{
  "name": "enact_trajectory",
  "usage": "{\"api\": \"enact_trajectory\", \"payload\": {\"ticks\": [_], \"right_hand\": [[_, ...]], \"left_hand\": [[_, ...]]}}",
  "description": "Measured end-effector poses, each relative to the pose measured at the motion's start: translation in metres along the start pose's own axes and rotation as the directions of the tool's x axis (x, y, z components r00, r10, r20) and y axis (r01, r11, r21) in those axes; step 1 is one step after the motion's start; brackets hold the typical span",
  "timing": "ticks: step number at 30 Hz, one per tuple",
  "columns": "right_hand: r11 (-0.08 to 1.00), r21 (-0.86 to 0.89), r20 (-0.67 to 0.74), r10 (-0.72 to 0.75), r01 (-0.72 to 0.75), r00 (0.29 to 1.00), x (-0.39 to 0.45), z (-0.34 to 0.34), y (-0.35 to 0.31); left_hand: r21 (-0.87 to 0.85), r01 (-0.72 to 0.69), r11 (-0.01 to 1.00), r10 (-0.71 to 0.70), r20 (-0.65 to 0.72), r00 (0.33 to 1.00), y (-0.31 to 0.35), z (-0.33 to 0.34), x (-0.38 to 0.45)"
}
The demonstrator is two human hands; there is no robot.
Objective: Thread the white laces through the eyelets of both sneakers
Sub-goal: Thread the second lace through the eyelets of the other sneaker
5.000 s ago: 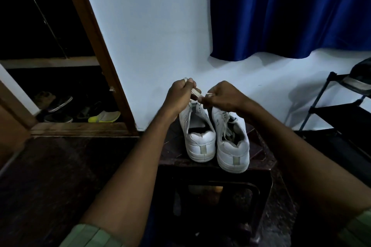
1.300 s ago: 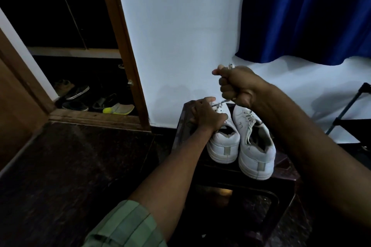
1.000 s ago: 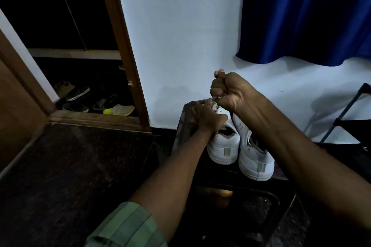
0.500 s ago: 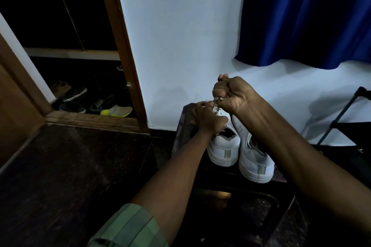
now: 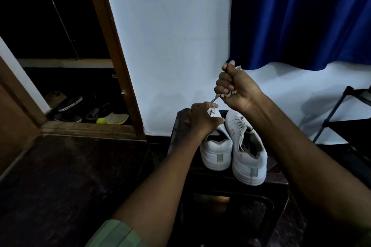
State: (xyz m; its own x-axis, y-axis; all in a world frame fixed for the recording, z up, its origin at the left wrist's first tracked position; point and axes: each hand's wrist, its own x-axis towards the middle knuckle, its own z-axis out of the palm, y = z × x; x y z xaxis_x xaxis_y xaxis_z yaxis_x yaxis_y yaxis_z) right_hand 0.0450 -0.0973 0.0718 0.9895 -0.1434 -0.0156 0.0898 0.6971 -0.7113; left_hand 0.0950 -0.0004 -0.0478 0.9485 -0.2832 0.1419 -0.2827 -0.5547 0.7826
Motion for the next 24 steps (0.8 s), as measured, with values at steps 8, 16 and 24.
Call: {"api": "enact_trajectory", "payload": {"ticks": [8,16,24], "right_hand": [[0.411,-0.842,0.142,-0.457,0.350,0.878,-0.015,-0.024,-0.043],[0.253,-0.931,0.126,-0.456,0.264,0.881,-0.028,-0.029,-0.062],[-0.256,-0.954,-0.048,-0.373,-0.153,0.926,-0.015,-0.071,-0.063]], "left_hand": [[0.136,-0.263,0.955,0.275,-0.073,0.959,-0.001,-0.026,0.004],[0.164,-0.347,0.923,0.355,-0.017,0.935,0.002,-0.043,0.007],[-0.309,-0.349,0.885,0.357,-0.032,0.934,0.026,-0.065,0.000]]}}
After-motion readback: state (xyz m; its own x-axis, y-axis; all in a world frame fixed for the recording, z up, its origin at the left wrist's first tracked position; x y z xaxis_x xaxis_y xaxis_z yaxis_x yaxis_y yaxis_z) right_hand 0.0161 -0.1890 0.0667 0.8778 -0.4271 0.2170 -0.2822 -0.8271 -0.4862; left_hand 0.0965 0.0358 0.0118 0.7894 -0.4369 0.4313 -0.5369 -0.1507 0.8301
